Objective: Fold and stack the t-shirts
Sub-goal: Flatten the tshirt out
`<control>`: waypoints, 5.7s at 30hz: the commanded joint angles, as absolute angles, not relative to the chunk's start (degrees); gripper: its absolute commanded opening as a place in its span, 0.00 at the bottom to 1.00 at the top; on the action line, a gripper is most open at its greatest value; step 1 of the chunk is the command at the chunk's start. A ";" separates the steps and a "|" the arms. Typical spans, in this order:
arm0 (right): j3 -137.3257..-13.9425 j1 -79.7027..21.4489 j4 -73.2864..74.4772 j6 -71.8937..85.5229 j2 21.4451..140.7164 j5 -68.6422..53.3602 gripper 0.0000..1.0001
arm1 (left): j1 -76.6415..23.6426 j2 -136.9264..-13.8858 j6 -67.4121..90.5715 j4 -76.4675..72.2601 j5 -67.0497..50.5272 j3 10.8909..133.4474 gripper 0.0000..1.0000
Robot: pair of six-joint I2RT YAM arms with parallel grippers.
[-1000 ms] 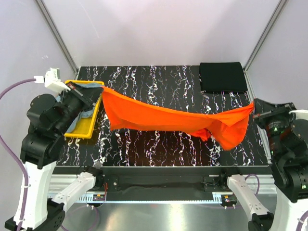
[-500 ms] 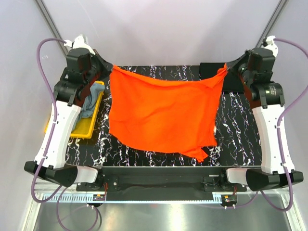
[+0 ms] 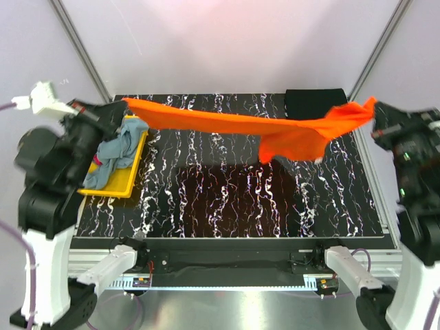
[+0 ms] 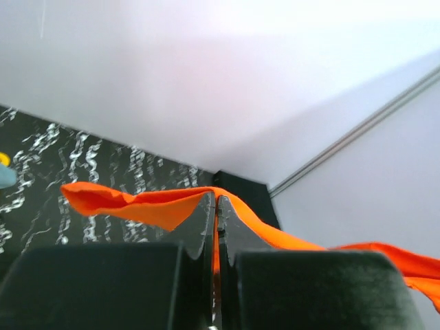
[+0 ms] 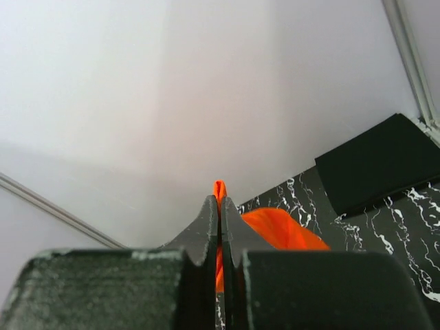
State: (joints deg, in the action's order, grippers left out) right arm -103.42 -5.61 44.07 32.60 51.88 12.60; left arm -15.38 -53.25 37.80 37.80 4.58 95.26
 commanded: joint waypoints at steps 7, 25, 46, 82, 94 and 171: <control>-111.27 -5.45 53.87 33.05 44.30 15.82 0.00 | -15.12 -41.41 41.31 34.45 0.35 92.37 0.00; -91.69 -5.45 22.44 22.33 71.09 1.68 0.00 | -10.73 -68.36 33.83 29.20 10.56 80.96 0.00; -90.52 -5.10 5.79 23.64 113.29 -5.46 0.00 | -0.35 -108.46 32.26 19.42 -7.12 87.10 0.00; -76.12 -5.19 -4.39 40.43 113.73 -7.56 0.22 | 2.64 -101.25 31.11 26.89 -10.81 83.06 0.00; -72.86 -5.19 -6.77 33.85 110.92 -10.10 0.26 | 2.20 -100.37 30.59 26.89 -11.34 82.09 0.00; -99.94 -1.94 18.63 12.98 122.02 -22.62 0.00 | 1.93 -102.57 33.13 25.57 -12.92 82.71 0.00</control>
State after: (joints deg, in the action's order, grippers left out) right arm -100.82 -3.03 20.62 7.94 129.49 -28.88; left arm 1.83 -103.66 32.42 27.31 -13.08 81.91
